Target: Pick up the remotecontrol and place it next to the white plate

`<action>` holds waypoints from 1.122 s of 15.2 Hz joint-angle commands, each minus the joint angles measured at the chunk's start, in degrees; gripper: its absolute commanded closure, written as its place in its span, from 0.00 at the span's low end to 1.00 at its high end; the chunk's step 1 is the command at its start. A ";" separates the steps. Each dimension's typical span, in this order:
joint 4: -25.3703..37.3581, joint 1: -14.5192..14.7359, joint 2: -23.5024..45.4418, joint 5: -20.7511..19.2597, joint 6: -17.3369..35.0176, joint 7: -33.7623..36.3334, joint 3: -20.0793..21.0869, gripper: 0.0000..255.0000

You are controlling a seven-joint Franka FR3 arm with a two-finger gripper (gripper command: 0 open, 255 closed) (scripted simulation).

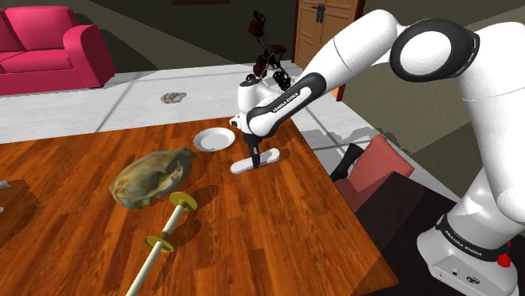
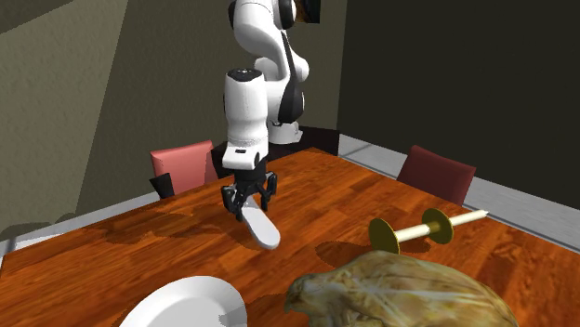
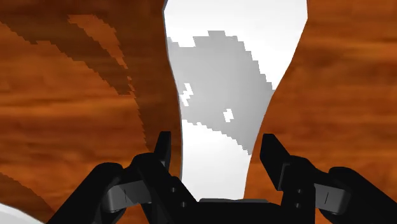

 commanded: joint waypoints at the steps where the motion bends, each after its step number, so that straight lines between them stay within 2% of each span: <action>1: 0.50 0.35 1.42 -0.25 0.88 0.29 -0.16 1.00; 9: 0.61 0.46 2.19 -0.40 1.53 0.39 -0.31 1.00; 10: 0.61 0.45 2.20 -0.41 1.55 0.38 -0.31 0.00; 15: 0.61 0.46 2.19 -0.40 1.53 0.39 -0.31 0.00; 17: 0.29 0.14 -0.52 0.18 -0.83 0.05 0.21 0.00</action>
